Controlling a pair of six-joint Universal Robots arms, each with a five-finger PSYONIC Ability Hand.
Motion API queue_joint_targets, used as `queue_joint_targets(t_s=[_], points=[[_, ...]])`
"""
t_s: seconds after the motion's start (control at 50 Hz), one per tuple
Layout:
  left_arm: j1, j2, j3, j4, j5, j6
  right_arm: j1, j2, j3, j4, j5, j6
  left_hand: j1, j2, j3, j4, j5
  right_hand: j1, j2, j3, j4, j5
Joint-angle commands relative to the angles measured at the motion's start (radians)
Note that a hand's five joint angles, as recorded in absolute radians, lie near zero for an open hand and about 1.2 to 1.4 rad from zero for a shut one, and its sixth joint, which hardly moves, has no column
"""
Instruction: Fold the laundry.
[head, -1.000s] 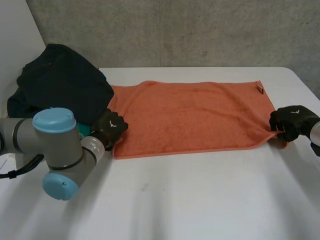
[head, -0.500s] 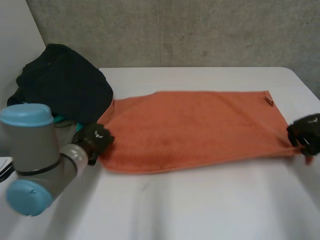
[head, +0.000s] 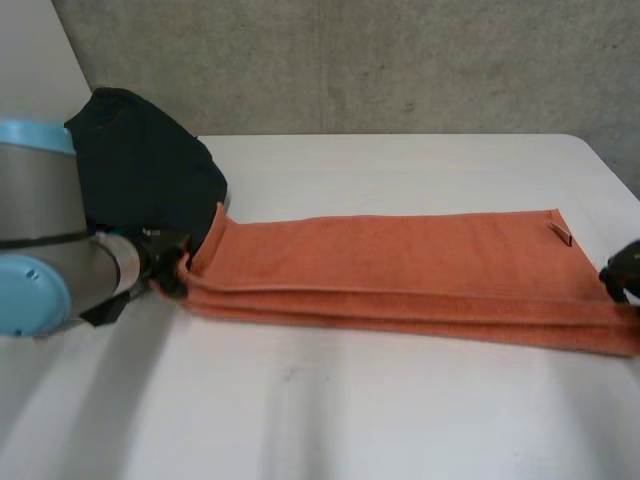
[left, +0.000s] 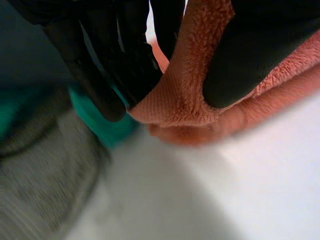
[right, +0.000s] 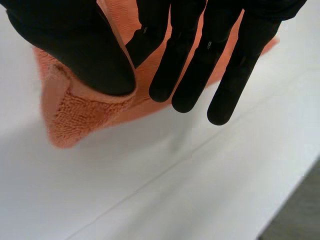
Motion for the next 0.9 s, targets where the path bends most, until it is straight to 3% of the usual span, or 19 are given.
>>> queue_joint_targets(t_s=[0.02,0.06,0.18,0.22,0.28,0.34,0.52,0.68,0.8,0.9], points=[[-0.055,-0.088,0.277,-0.003,-0.03,-0.063,0.073,0.034,-0.153,-0.171,-0.04,0.098,0.239,0.199,0.231,0.2,0.229,0.259,0.221,0.206,0.198,0.196],[-0.067,-0.11,0.353,0.0,-0.034,-0.075,0.09,0.045,-0.21,-0.229,-0.04,0.158,0.239,0.199,0.231,0.2,0.229,0.259,0.221,0.206,0.198,0.196],[-0.09,-0.156,0.709,0.136,-0.063,-0.161,0.121,0.046,-0.492,-0.596,0.009,0.619,0.239,0.199,0.231,0.2,0.229,0.259,0.221,0.206,0.198,0.196],[-0.081,-0.127,0.784,0.266,-0.106,-0.234,0.124,0.001,-0.516,-0.775,0.09,0.836,0.239,0.199,0.231,0.2,0.229,0.259,0.221,0.206,0.198,0.196],[-0.073,-0.095,0.79,0.391,-0.148,-0.301,0.118,-0.036,-0.505,-0.872,0.108,0.934,0.239,0.199,0.231,0.2,0.229,0.259,0.221,0.206,0.198,0.196],[-0.073,-0.084,0.776,0.449,-0.149,-0.319,0.13,-0.053,-0.48,-0.868,0.08,0.928,0.239,0.199,0.231,0.2,0.229,0.259,0.221,0.206,0.198,0.196],[-0.076,-0.099,0.639,0.44,-0.093,-0.301,0.126,-0.058,-0.381,-0.814,0.025,0.899,0.239,0.199,0.231,0.2,0.229,0.259,0.221,0.206,0.198,0.196],[-0.099,-0.145,0.416,0.445,-0.088,-0.273,0.101,-0.033,-0.165,-0.728,-0.095,0.868,0.239,0.199,0.231,0.2,0.229,0.259,0.221,0.206,0.198,0.196],[-0.122,-0.177,0.223,0.423,-0.09,-0.137,0.049,0.003,0.053,-0.667,-0.121,0.729,0.239,0.199,0.231,0.2,0.229,0.259,0.221,0.206,0.198,0.196],[-0.138,-0.092,0.042,0.316,-0.088,-0.035,-0.015,-0.041,0.177,-0.479,-0.127,0.528,0.239,0.199,0.231,0.2,0.229,0.259,0.221,0.206,0.198,0.196]])
